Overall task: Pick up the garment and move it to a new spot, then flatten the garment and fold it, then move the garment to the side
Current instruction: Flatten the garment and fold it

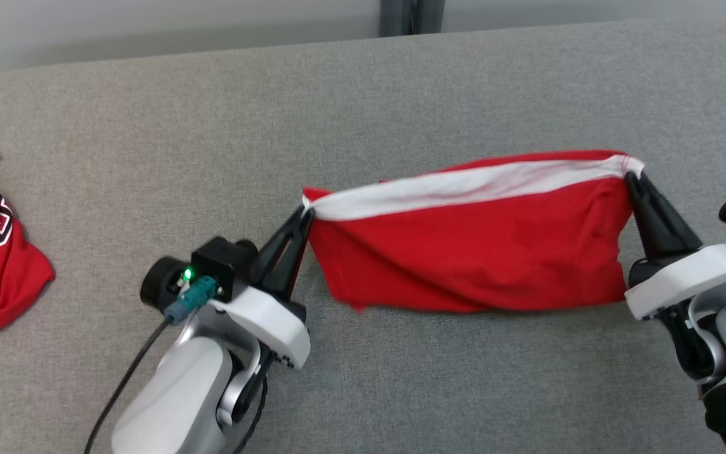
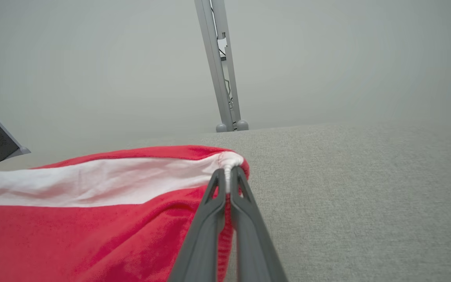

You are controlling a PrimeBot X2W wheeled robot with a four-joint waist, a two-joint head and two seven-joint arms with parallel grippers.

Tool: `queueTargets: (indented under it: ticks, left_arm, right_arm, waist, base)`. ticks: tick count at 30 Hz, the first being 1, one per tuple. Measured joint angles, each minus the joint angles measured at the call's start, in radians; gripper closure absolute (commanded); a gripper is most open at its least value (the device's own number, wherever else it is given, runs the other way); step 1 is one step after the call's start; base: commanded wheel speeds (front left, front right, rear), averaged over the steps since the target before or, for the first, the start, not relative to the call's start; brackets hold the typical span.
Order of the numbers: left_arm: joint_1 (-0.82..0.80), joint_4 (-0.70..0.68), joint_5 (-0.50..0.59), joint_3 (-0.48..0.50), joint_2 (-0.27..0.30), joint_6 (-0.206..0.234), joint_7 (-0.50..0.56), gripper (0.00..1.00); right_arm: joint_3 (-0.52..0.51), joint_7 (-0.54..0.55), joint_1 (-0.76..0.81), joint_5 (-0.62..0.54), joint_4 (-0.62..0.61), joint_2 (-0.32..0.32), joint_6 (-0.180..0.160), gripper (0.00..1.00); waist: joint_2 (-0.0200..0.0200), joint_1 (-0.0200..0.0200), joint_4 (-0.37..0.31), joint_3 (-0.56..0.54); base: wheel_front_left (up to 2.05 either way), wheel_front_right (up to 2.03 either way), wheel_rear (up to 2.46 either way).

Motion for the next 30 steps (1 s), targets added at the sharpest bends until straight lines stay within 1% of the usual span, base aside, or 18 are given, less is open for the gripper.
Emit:
queueTargets:
  ticks: [4,12,18,21,25,27,30]
  left_arm:
    - [-0.047,-0.074,0.009,0.022,0.007,0.021,-0.017,1.0]
    - [-0.184,-0.221,0.046,0.064,0.054,0.036,-0.013,1.0]
    - [-0.291,-0.307,0.058,0.1,0.087,0.043,0.023,1.0]
    - [-0.323,-0.333,0.056,0.113,0.093,0.043,0.038,1.0]
    - [-0.35,-0.337,0.043,0.114,0.089,0.041,0.055,1.0]
    - [-0.37,-0.324,0.03,0.113,0.079,0.031,0.058,1.0]
    - [-0.44,-0.282,0.012,0.116,0.065,0.01,0.065,1.0]
  right_arm:
    - [-0.024,-0.016,-0.015,-0.013,-0.074,-0.02,0.0,1.0]
    - [-0.11,-0.03,-0.087,-0.093,-0.282,-0.032,0.0,1.0]
    - [-0.176,0.035,-0.123,-0.137,-0.422,-0.018,0.0,1.0]
    - [-0.199,0.07,-0.123,-0.143,-0.458,-0.005,0.0,1.0]
    - [-0.212,0.102,-0.123,-0.141,-0.477,0.008,0.0,1.0]
    - [-0.218,0.111,-0.132,-0.13,-0.473,0.012,0.0,1.0]
    - [-0.223,0.113,-0.186,-0.115,-0.45,0.009,0.0,1.0]
  waist:
    - [0.0,0.0,-0.002,-0.027]
    - [0.0,0.0,-0.012,-0.075]
    - [0.0,0.0,-0.012,-0.112]
    - [0.0,0.0001,-0.011,-0.122]
    - [0.0,0.0,-0.009,-0.113]
    - [0.0,0.0,-0.007,-0.1]
    - [0.0,0.0,-0.005,-0.066]
  base:
    - [0.0,0.0,0.0]
    - [0.0,0.0,0.0]
    - [0.0,0.0,0.0]
    - [0.0,0.0,0.0]
    - [0.0,0.0,0.0]
    - [0.0,0.0,0.0]
    - [0.0,0.0,0.0]
